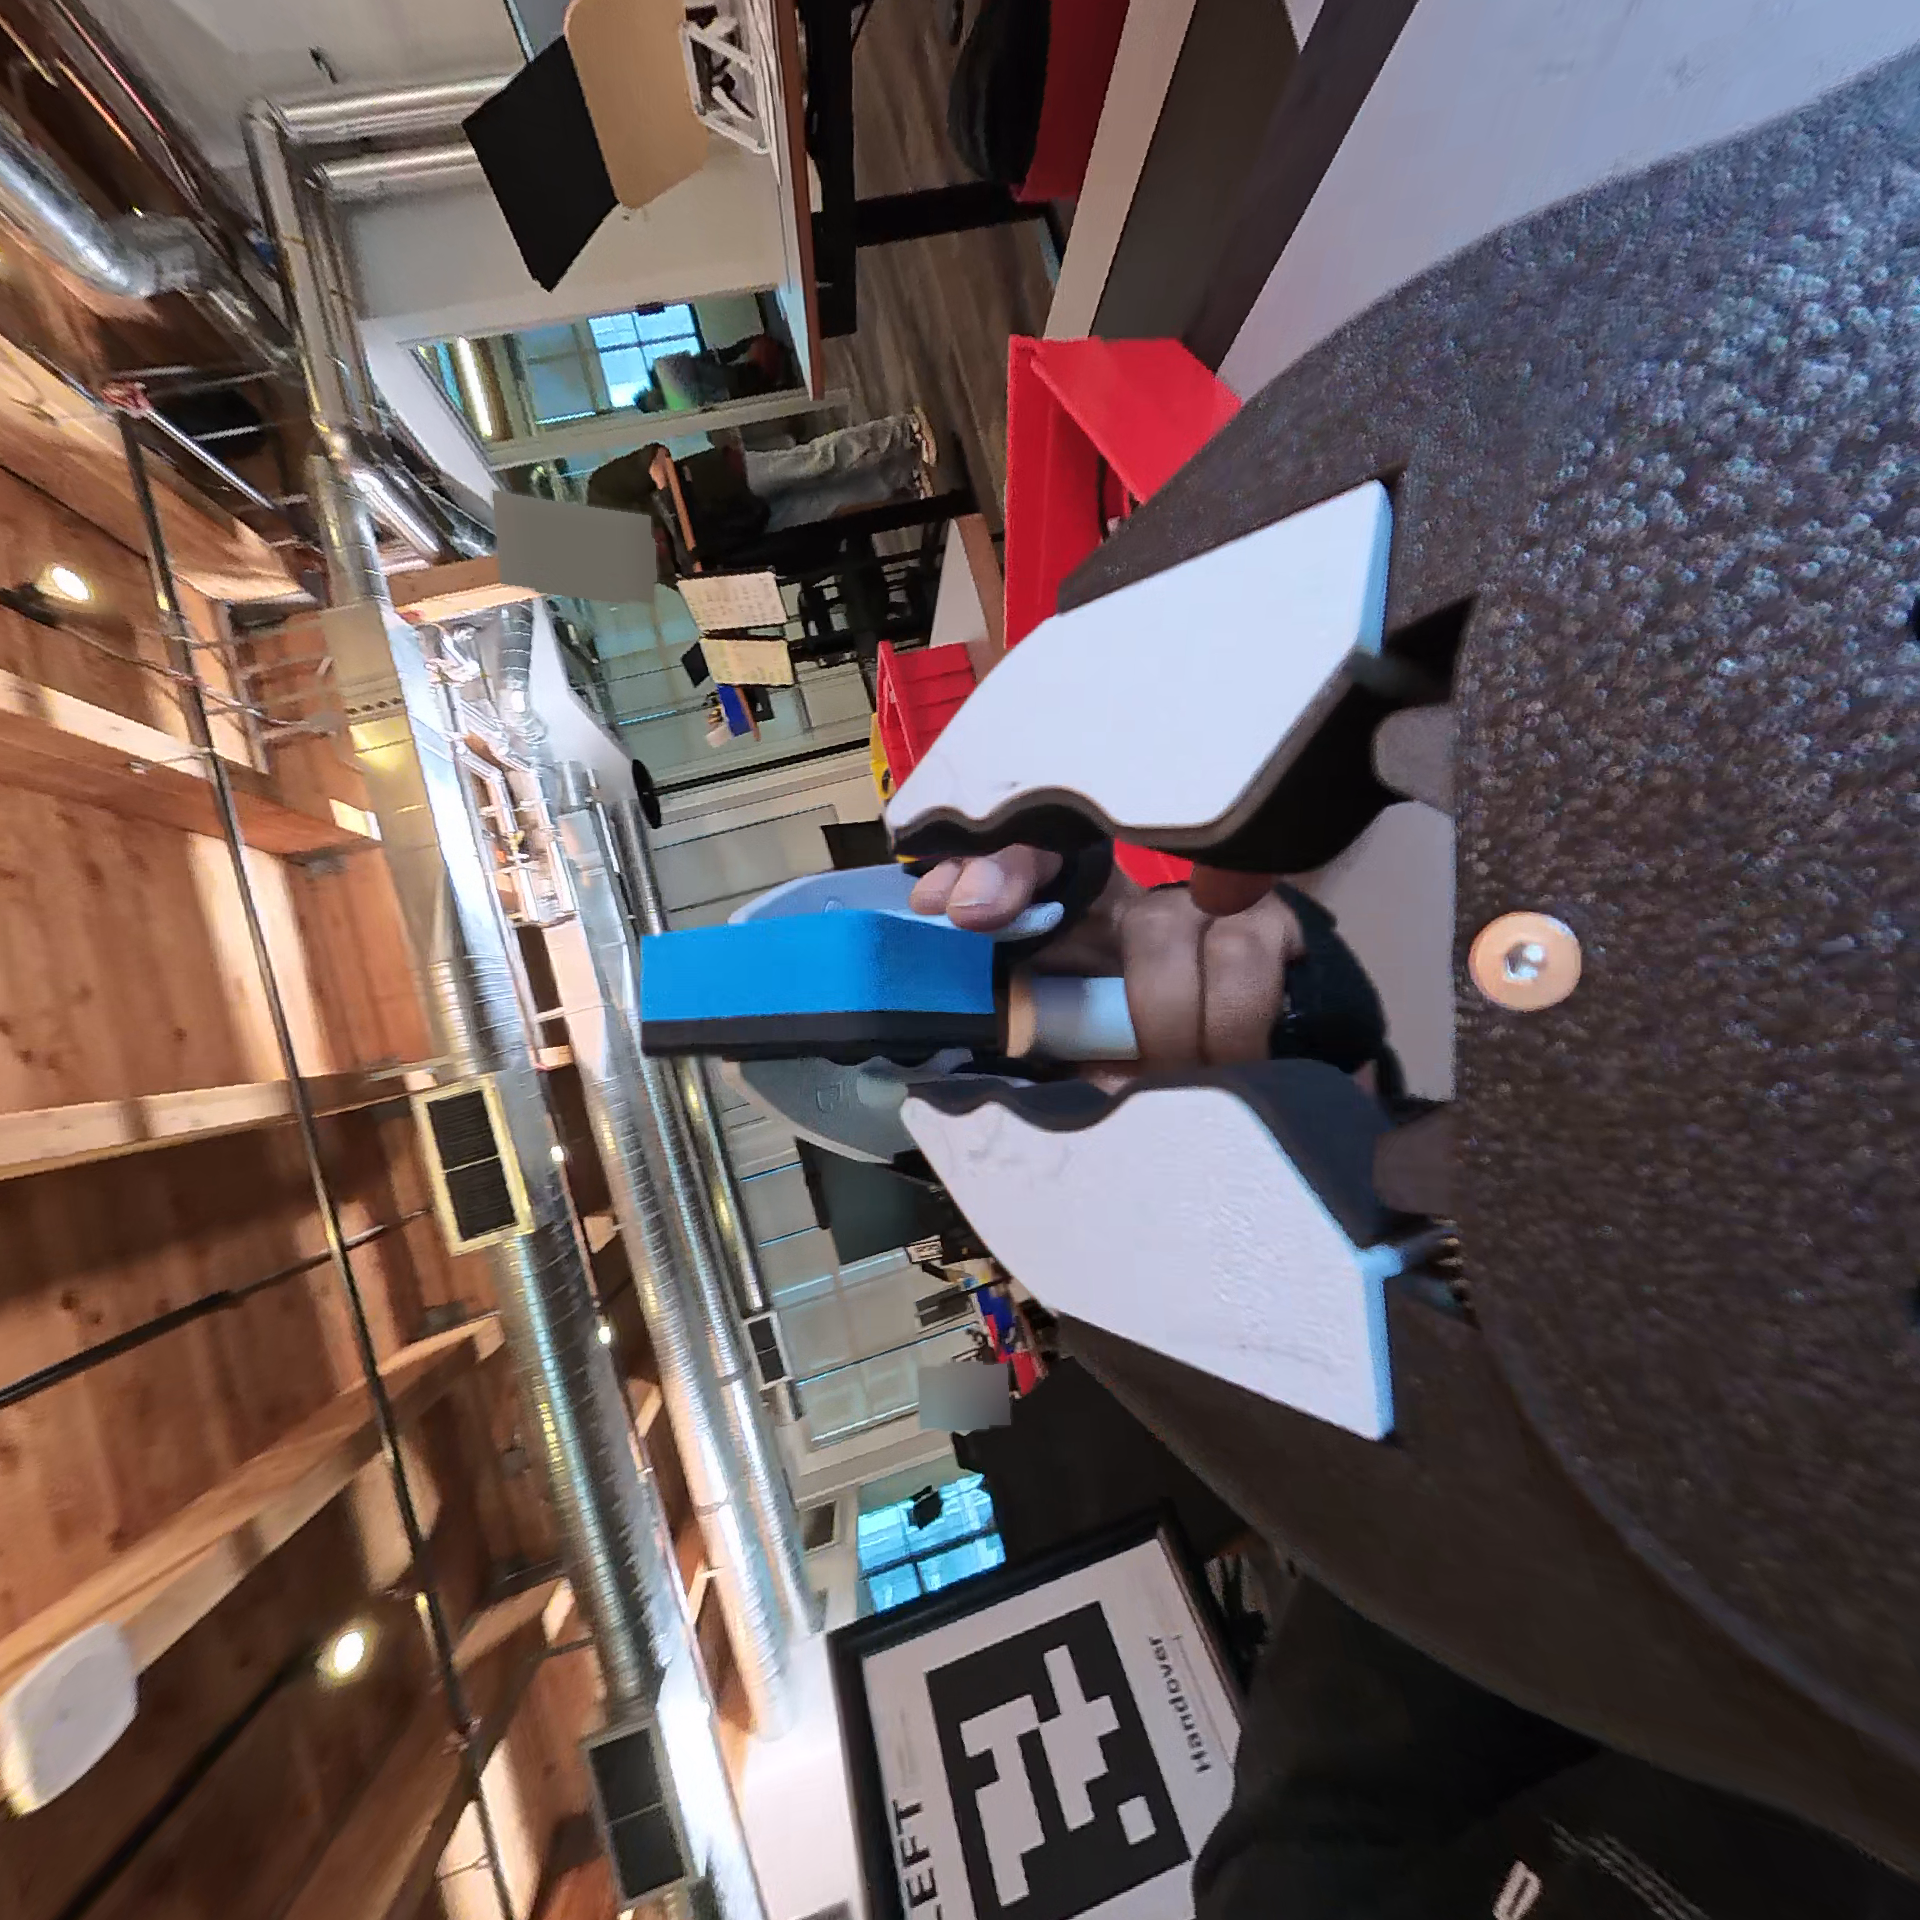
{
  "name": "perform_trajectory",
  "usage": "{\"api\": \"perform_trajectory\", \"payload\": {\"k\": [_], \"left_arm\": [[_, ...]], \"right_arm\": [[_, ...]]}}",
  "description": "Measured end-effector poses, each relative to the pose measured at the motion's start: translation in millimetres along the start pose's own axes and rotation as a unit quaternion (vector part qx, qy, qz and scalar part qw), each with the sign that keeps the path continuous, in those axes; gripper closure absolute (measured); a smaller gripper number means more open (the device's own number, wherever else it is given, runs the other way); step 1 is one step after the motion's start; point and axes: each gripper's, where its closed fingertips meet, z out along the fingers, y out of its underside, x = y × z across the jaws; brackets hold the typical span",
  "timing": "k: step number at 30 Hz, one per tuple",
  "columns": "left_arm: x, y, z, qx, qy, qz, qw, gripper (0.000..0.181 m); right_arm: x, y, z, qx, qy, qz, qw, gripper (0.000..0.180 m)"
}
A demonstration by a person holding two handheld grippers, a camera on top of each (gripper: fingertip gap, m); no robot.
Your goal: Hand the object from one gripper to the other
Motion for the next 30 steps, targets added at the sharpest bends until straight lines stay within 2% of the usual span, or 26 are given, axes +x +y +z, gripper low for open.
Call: {"api": "perform_trajectory", "payload": {"k": [3,6,9,11,14,18,21,30], "left_arm": [[-3,6,0,0.032,-0.016,-0.004,0.999,0.159],[-2,11,1,0.041,-0.018,0.008,0.999,0.159],[0,12,2,0.023,-0.009,0.016,1.0,0.159],[1,15,3,-0.006,0.004,0.028,1.0,0.158],[2,23,2,-0.091,0.023,0.056,0.994,0.157],[-6,56,-7,-0.261,0.012,0.106,0.959,0.158],[-7,77,-13,-0.321,0.016,0.143,0.936,0.157],[-13,93,-20,-0.371,0.013,0.148,0.917,0.156]], "right_arm": [[-2,7,5,0.012,0.009,0.001,1.0,0.14],[-1,6,4,0.012,0.023,-0.016,1.0,0.154],[-2,5,3,-0.024,0.021,-0.028,0.999,0.155],[-2,4,1,-0.066,0.026,-0.05,0.996,0.155],[-1,8,-11,-0.173,0.024,-0.063,0.983,0.156],[6,15,-42,-0.296,0.046,-0.129,0.945,0.156],[4,21,-50,-0.333,0.044,-0.125,0.934,0.156],[7,24,-53,-0.341,0.038,-0.125,0.931,0.156]]}}
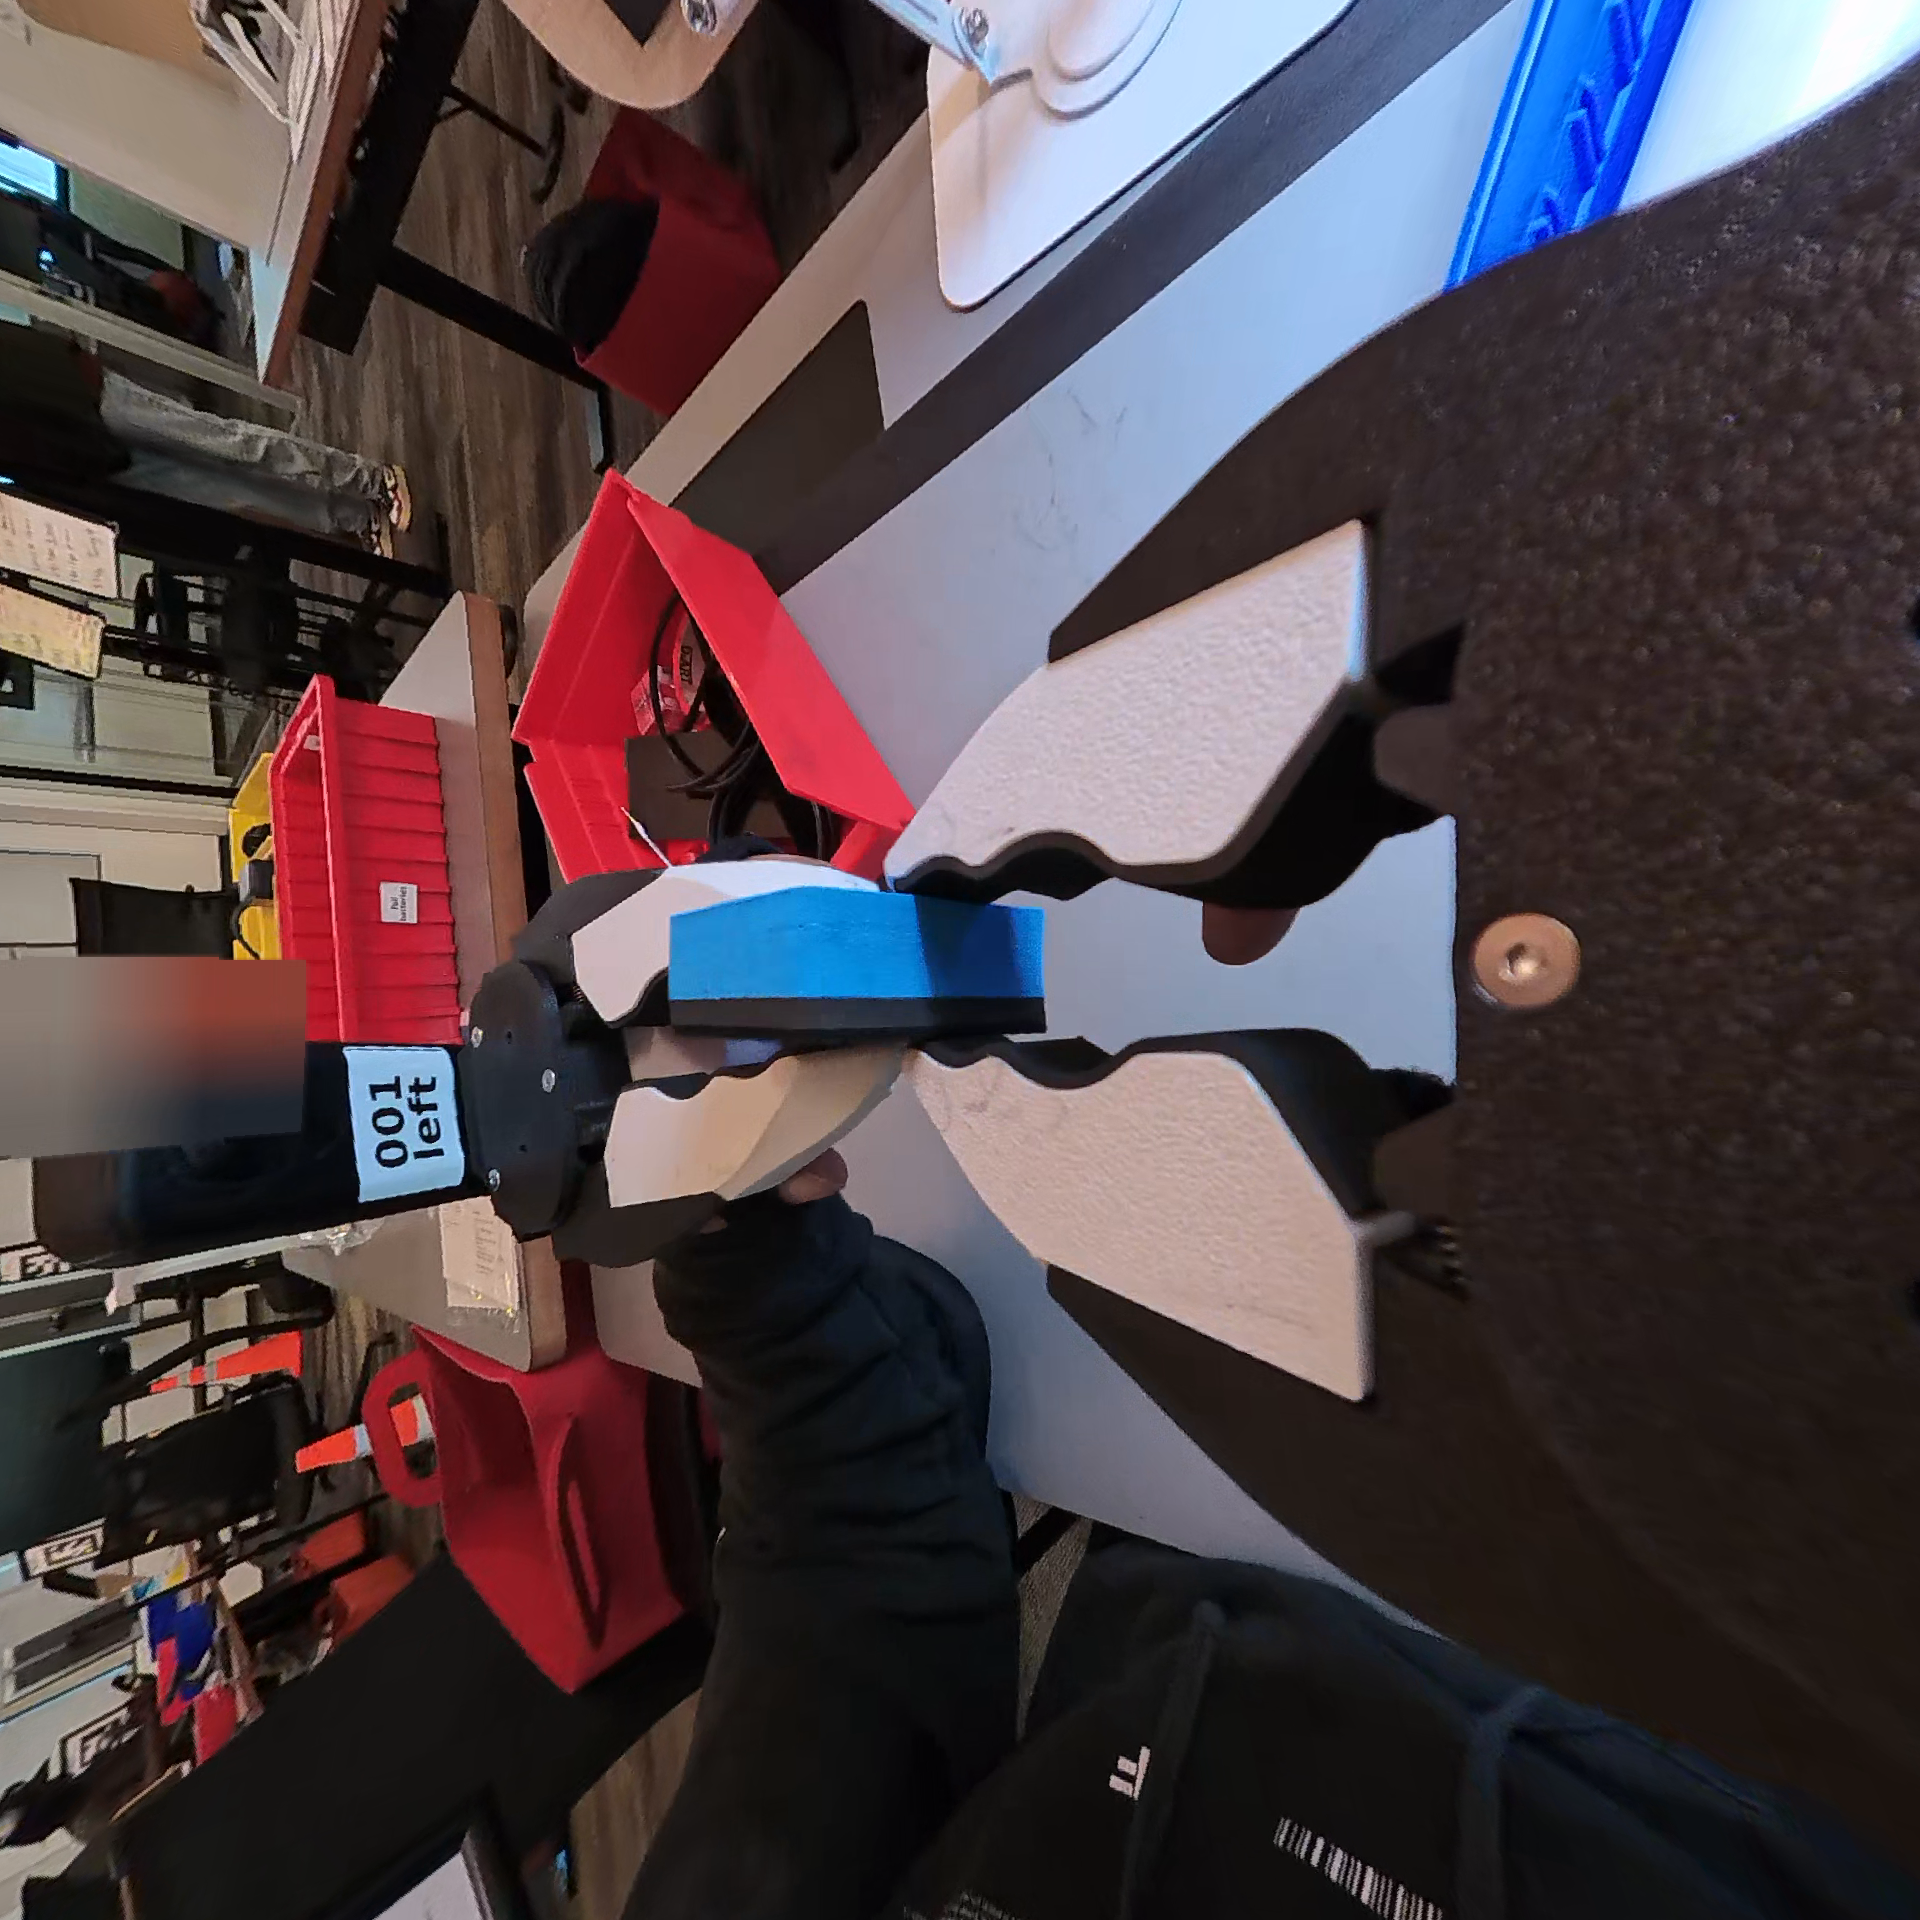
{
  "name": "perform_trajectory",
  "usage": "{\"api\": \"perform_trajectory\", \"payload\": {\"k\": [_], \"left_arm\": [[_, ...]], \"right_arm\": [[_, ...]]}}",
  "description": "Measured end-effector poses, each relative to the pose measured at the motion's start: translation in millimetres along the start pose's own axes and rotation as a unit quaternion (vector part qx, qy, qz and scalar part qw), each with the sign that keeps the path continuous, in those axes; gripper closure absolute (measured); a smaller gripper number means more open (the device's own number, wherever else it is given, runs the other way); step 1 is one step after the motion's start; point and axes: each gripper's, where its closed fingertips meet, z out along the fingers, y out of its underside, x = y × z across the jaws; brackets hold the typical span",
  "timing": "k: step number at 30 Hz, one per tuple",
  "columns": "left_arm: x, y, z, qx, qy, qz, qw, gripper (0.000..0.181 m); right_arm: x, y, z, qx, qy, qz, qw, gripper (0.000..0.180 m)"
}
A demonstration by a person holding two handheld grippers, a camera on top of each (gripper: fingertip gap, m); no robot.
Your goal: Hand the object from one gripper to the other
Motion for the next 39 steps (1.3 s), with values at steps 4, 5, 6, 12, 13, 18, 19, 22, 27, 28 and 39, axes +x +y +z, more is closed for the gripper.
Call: {"api": "perform_trajectory", "payload": {"k": [4,5,6,12,13,18,19,22,27,28,39], "left_arm": [[0,-5,-2,0.014,0.008,-0.015,1.0,0.157],[0,-7,-3,0.018,0.006,-0.015,1.0,0.157],[-1,-8,-4,0.022,0.005,-0.016,1.0,0.157],[-4,-12,-7,0.031,-0.004,-0.019,0.999,0.158],[-4,-13,-8,0.032,-0.004,-0.021,0.999,0.158],[-3,-15,-10,0.036,0.001,-0.025,0.999,0.157],[-3,-18,-11,0.045,0.002,-0.03,0.999,0.156],[-3,-24,-12,0.062,0.002,-0.042,0.997,0.142],[0,-25,-12,0.061,0.003,-0.027,0.998,0.157],[1,-25,-12,0.059,0.005,-0.028,0.998,0.157],[3,-20,-9,0.048,0.013,-0.025,0.998,0.158]], "right_arm": [[0,-5,0,0.021,-0.006,0.006,1.0,0.156],[0,-7,1,0.029,-0.005,0.004,1.0,0.156],[1,-9,1,0.037,-0.003,0.002,0.999,0.156],[3,-6,5,0.041,-0.001,-0.016,0.999,0.146],[3,-6,6,0.045,-0.001,-0.015,0.999,0.146],[1,-8,9,0.057,-0.015,-0.004,0.998,0.156],[1,-8,9,0.059,-0.016,-0.003,0.998,0.156],[-2,-8,11,0.058,-0.022,-0.005,0.998,0.156],[-5,-6,15,0.055,-0.028,-0.005,0.998,0.156],[-5,-7,15,0.056,-0.029,-0.006,0.998,0.156],[-4,-23,5,0.105,-0.024,-0.002,0.994,0.156]]}}
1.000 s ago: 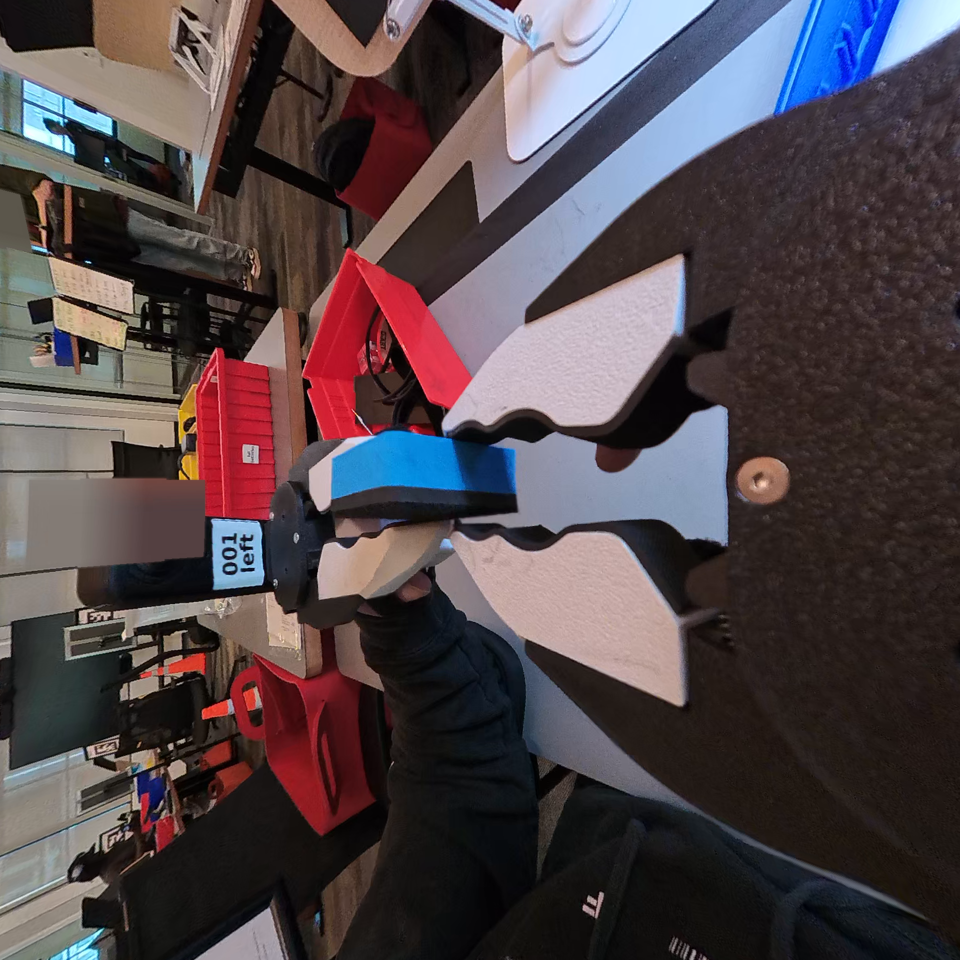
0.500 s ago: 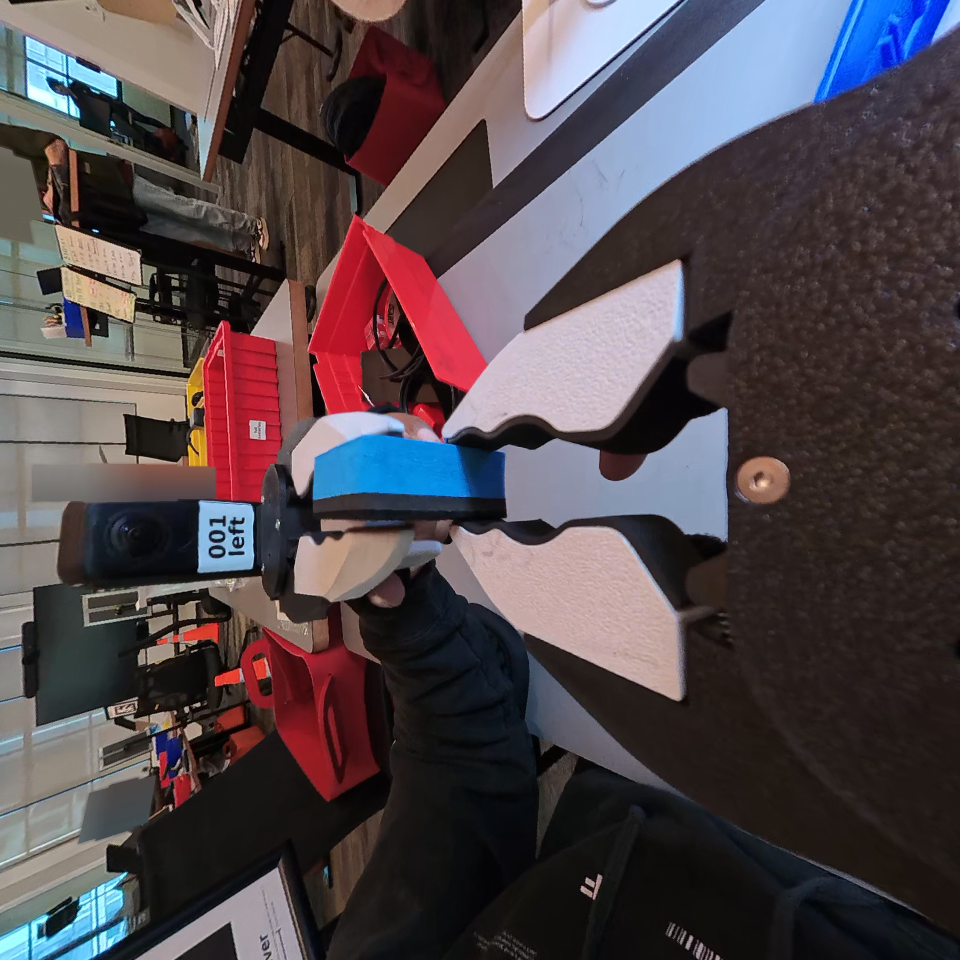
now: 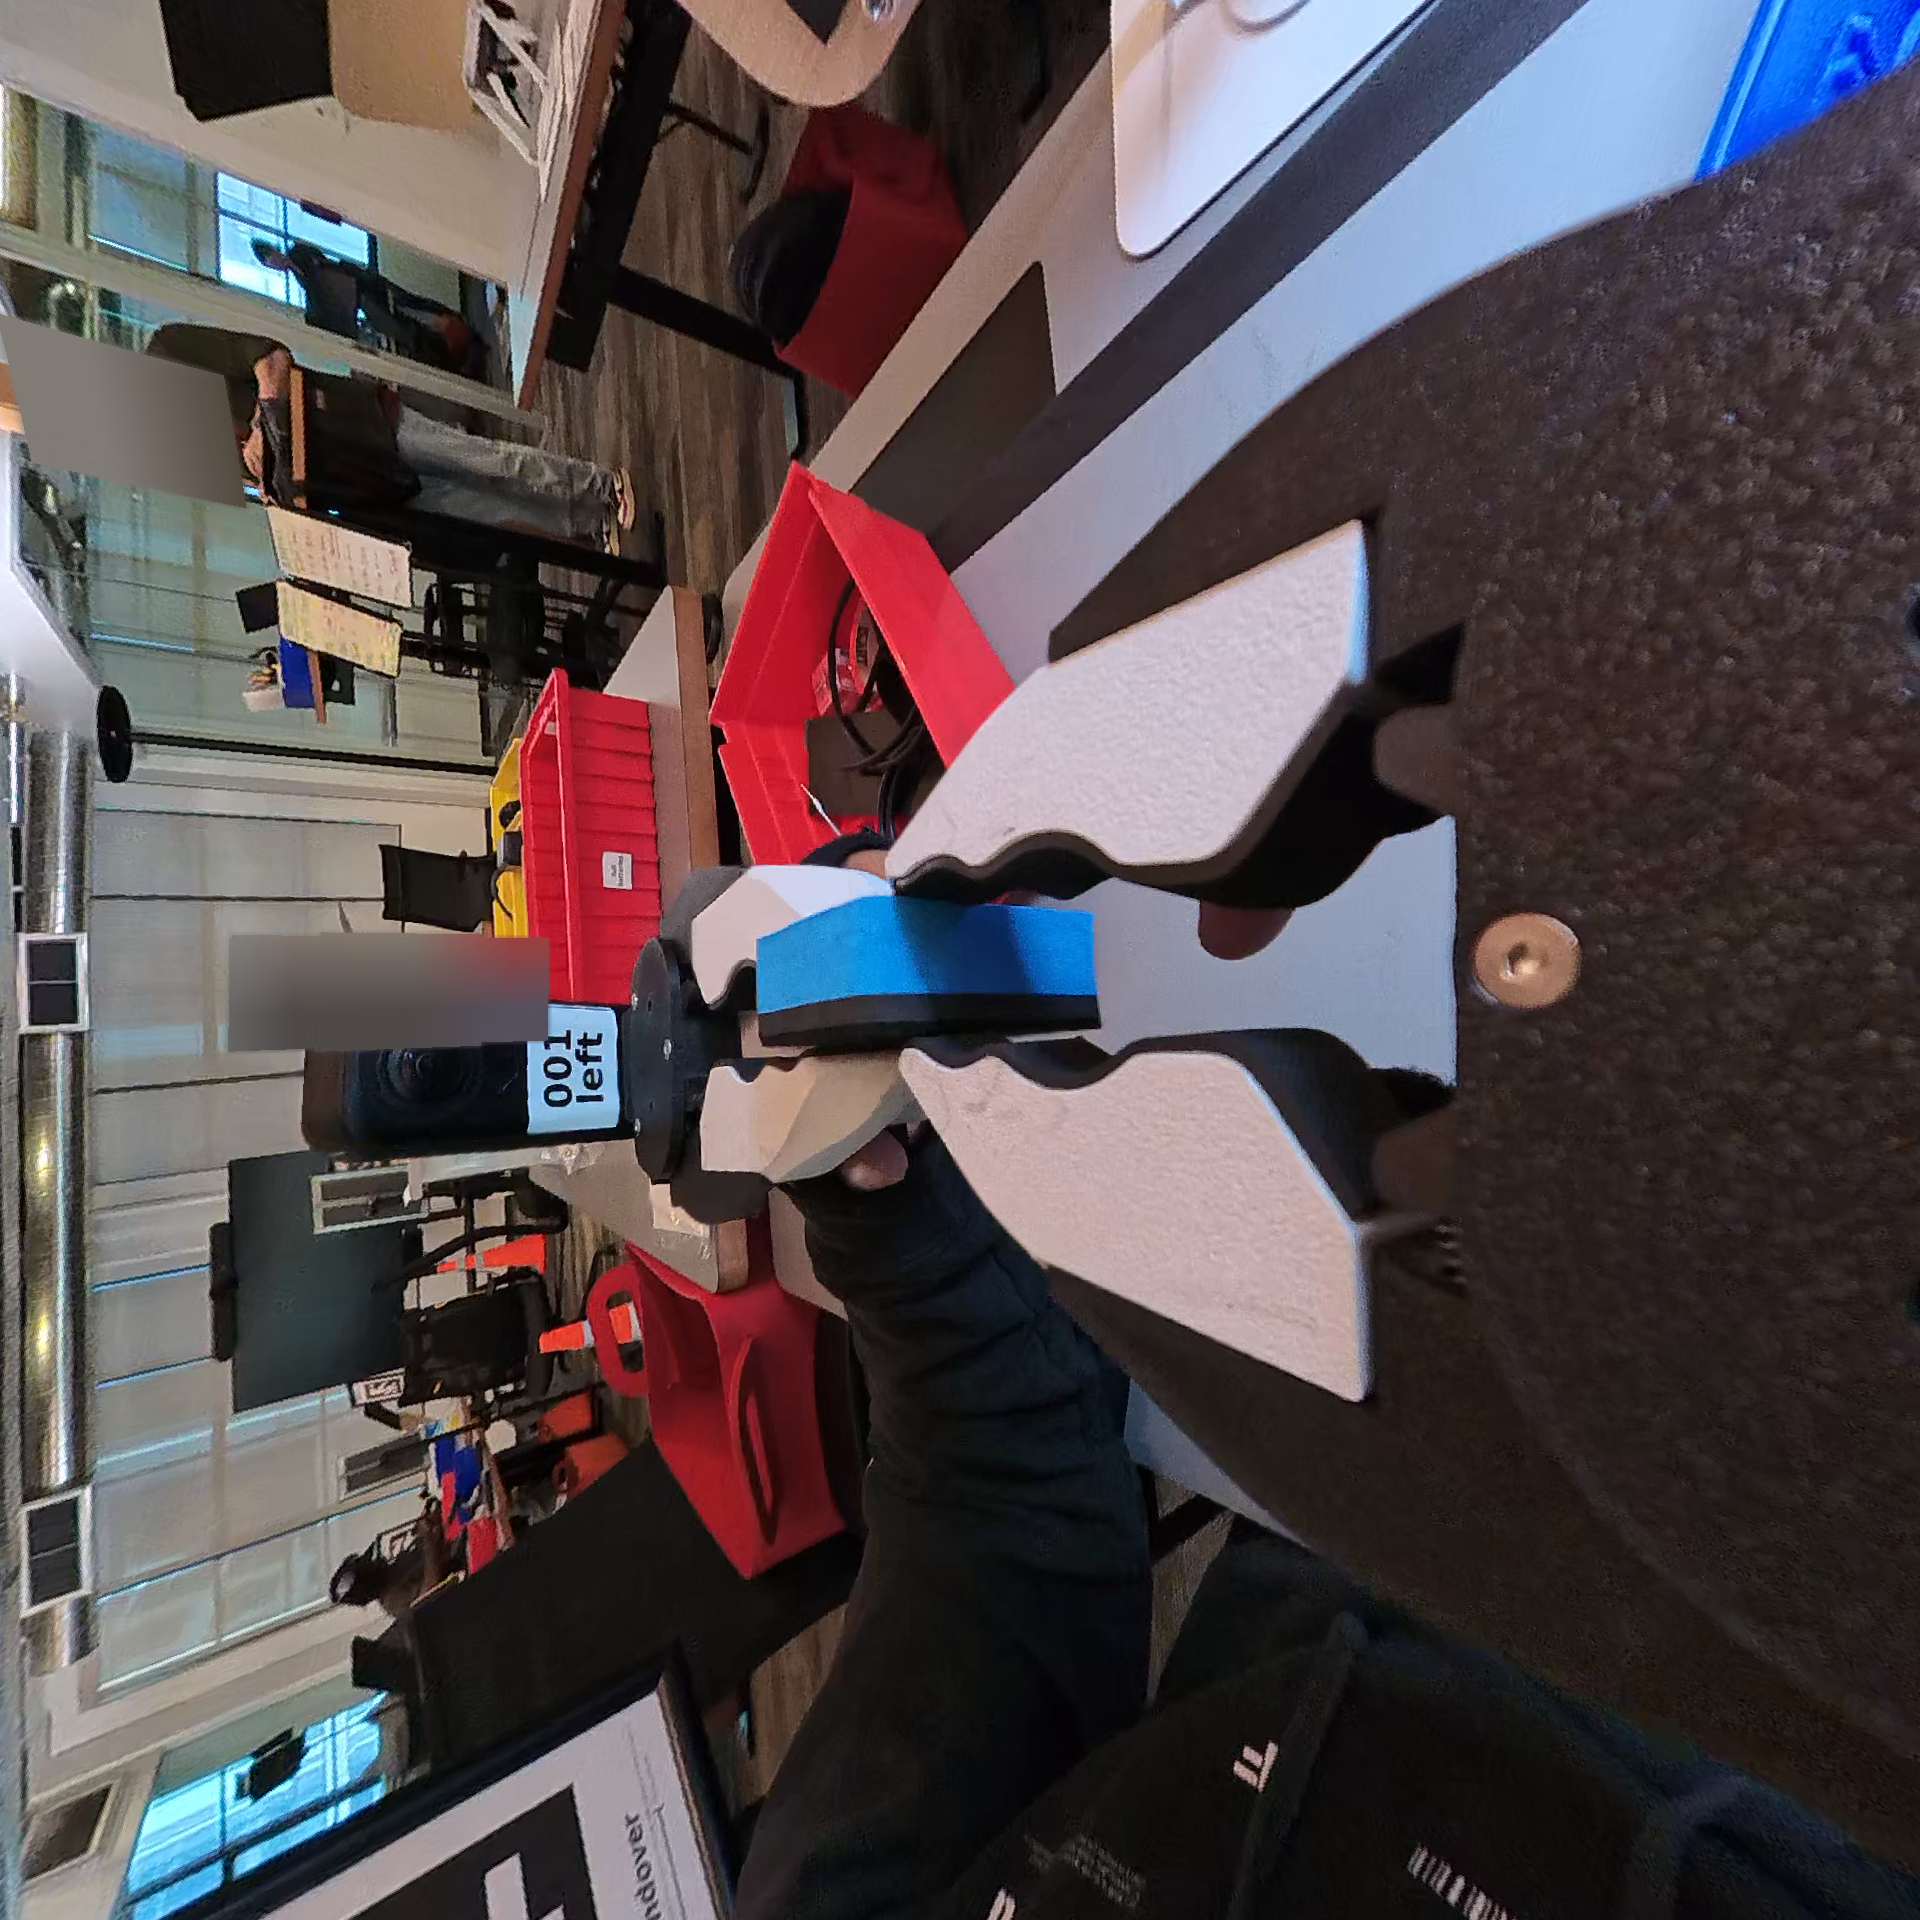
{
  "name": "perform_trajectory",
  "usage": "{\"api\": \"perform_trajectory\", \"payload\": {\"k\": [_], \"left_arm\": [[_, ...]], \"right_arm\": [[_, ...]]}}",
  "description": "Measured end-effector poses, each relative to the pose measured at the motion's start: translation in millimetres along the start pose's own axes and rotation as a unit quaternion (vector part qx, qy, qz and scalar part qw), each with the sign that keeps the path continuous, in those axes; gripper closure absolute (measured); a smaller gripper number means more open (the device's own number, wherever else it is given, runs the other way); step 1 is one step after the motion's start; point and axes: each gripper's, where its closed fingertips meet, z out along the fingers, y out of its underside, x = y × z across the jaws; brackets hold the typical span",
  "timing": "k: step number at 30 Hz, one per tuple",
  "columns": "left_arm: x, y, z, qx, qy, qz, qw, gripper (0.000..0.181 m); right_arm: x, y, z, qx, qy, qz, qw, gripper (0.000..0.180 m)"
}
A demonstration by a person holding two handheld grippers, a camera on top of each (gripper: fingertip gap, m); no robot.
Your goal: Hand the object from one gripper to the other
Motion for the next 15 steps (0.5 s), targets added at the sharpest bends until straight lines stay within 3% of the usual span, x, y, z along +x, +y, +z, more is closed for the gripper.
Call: {"api": "perform_trajectory", "payload": {"k": [4,7,15], "left_arm": [[4,-13,-5,0.028,0.004,0.0,1.0,0.148],[2,-16,-7,0.032,-0.007,0.004,0.999,0.158],[0,-15,-7,0.031,-0.01,0.005,0.999,0.159]], "right_arm": [[-1,1,2,-0.001,-0.003,-0.001,1.0,0.156],[-4,4,5,-0.006,-0.009,-0.004,1.0,0.157],[-2,4,5,-0.003,-0.003,0.0,1.0,0.156]]}}
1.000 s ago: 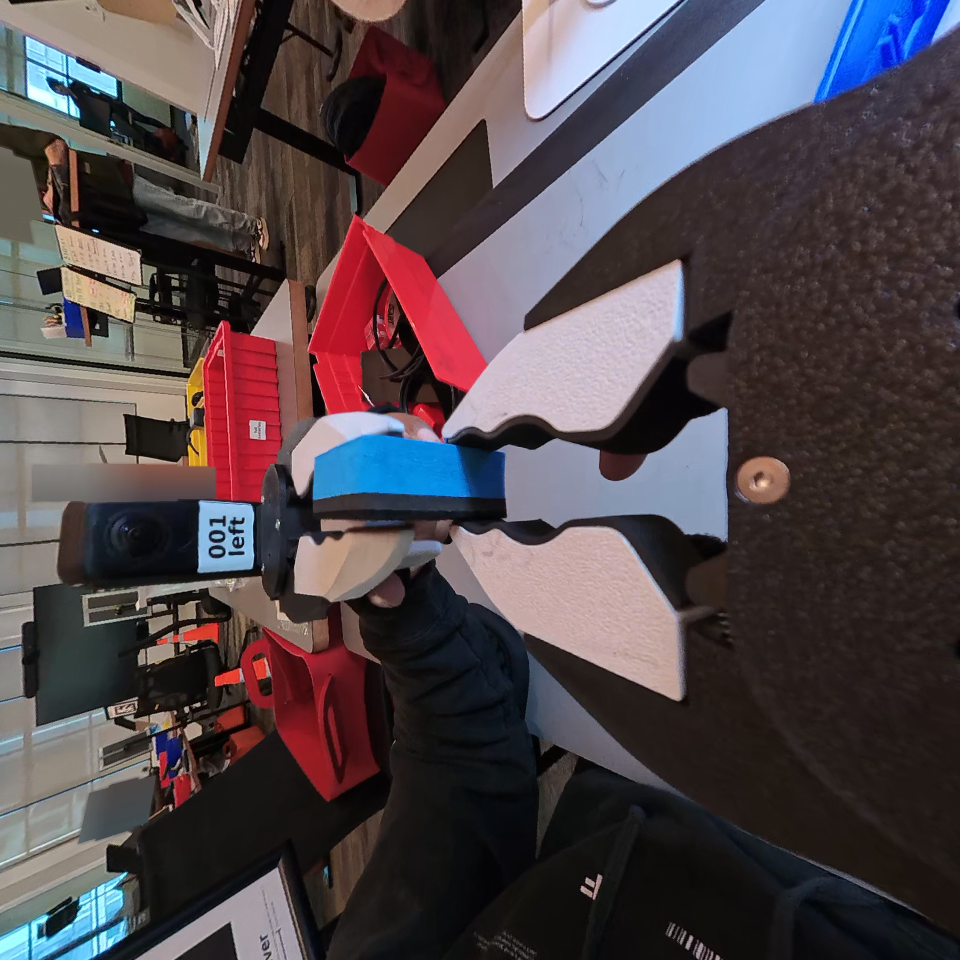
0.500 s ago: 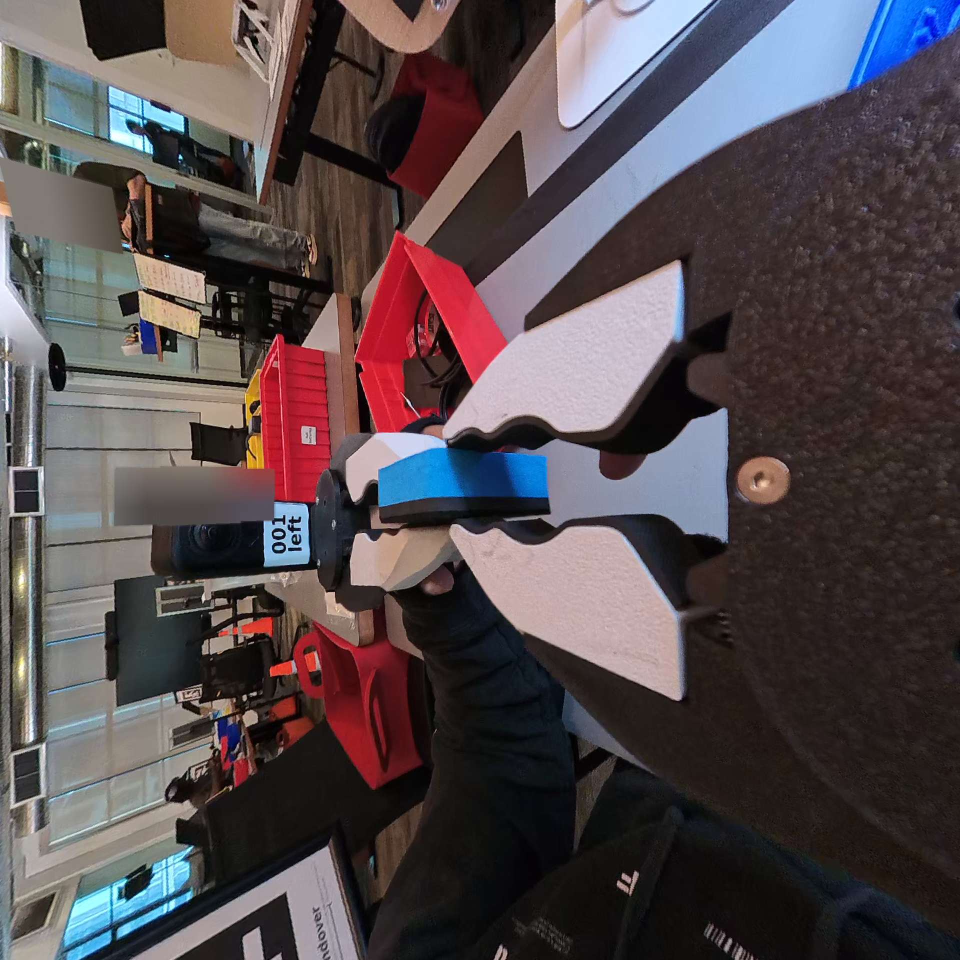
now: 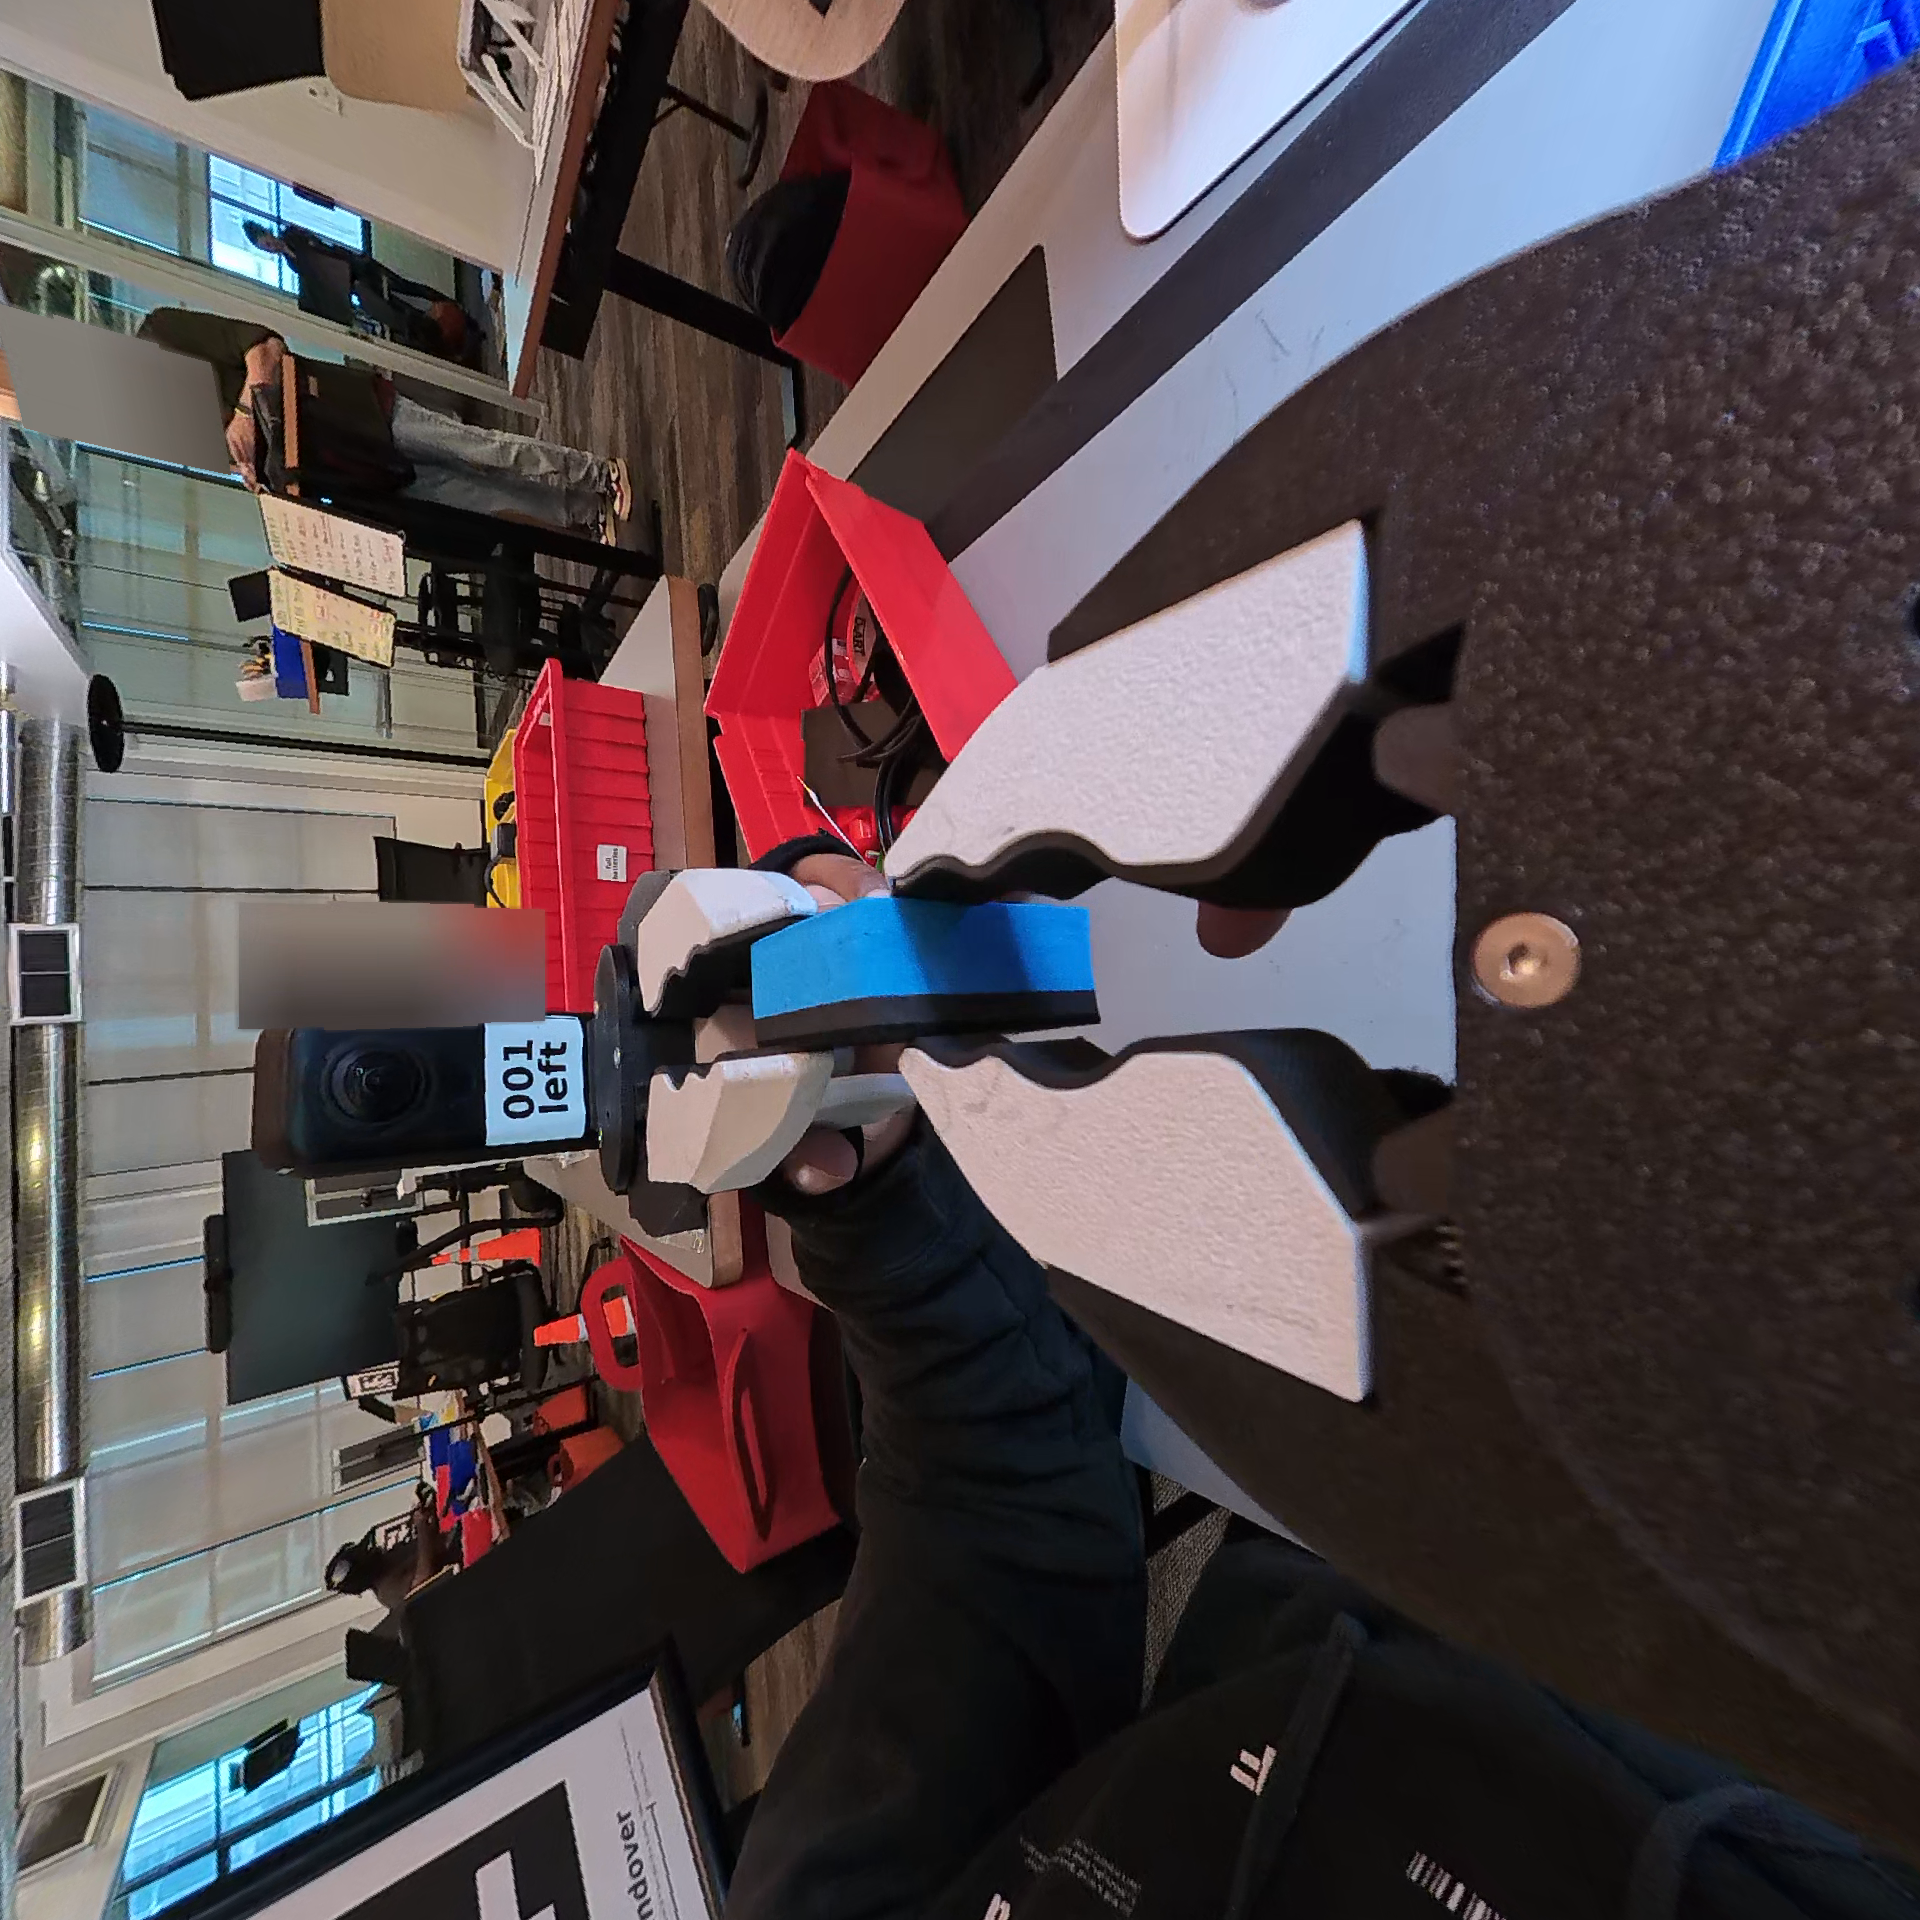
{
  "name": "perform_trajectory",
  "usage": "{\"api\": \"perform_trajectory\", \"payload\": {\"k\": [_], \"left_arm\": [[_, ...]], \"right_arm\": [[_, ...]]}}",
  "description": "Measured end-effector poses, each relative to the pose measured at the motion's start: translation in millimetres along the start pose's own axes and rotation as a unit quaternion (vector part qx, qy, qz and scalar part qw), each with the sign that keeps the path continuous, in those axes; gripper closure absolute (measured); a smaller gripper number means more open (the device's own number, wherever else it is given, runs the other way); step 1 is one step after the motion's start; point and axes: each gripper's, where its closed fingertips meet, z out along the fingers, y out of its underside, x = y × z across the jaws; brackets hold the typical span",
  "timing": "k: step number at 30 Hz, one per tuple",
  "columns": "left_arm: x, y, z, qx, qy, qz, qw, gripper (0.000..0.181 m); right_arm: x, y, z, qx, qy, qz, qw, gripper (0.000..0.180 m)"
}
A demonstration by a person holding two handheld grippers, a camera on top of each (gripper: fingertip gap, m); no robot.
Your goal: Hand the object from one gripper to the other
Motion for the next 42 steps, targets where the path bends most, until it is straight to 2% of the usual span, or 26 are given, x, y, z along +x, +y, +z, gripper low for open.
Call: {"api": "perform_trajectory", "payload": {"k": [8,12,14,18,20,23,26,29,31,34,38,42], "left_arm": [[-4,3,-1,-0.007,-0.007,-0.004,1.0,0.159],[-10,5,-5,-0.029,-0.006,-0.088,0.996,0.159],[-14,8,-8,-0.037,-0.001,-0.148,0.988,0.159],[-17,6,-16,-0.023,0.034,-0.239,0.97,0.159],[-16,5,-18,-0.019,0.047,-0.264,0.963,0.159],[-14,7,-17,-0.023,0.057,-0.274,0.96,0.159],[-10,7,-15,-0.025,0.067,-0.276,0.959,0.159],[-11,5,-13,-0.018,0.06,-0.262,0.963,0.159],[-11,1,-13,-0.006,0.05,-0.224,0.973,0.157],[0,-18,-19,0.027,0.048,-0.113,0.992,0.133],[11,-12,-22,-0.036,-0.004,0.065,0.997,0.124],[19,-2,-14,-0.071,-0.007,0.115,0.991,0.122]], "right_arm": [[4,1,0,-0.008,0.029,-0.036,0.999,0.154],[-2,-2,-1,-0.013,0.05,-0.145,0.988,0.128],[-7,4,0,-0.035,0.064,-0.234,0.969,0.12],[3,18,9,-0.107,0.135,-0.392,0.904,0.108],[4,18,14,-0.104,0.15,-0.429,0.885,0.107],[-3,10,19,-0.069,0.155,-0.446,0.879,0.108],[-2,9,17,-0.07,0.165,-0.467,0.866,0.123],[-1,8,15,-0.066,0.162,-0.441,0.881,0.124],[0,5,13,-0.05,0.151,-0.4,0.903,0.124],[-3,-10,2,0.005,0.124,-0.319,0.94,0.124],[-16,-23,-14,0.047,0.042,-0.205,0.977,0.124],[-22,-20,-13,0.034,0.011,-0.168,0.985,0.124]]}}
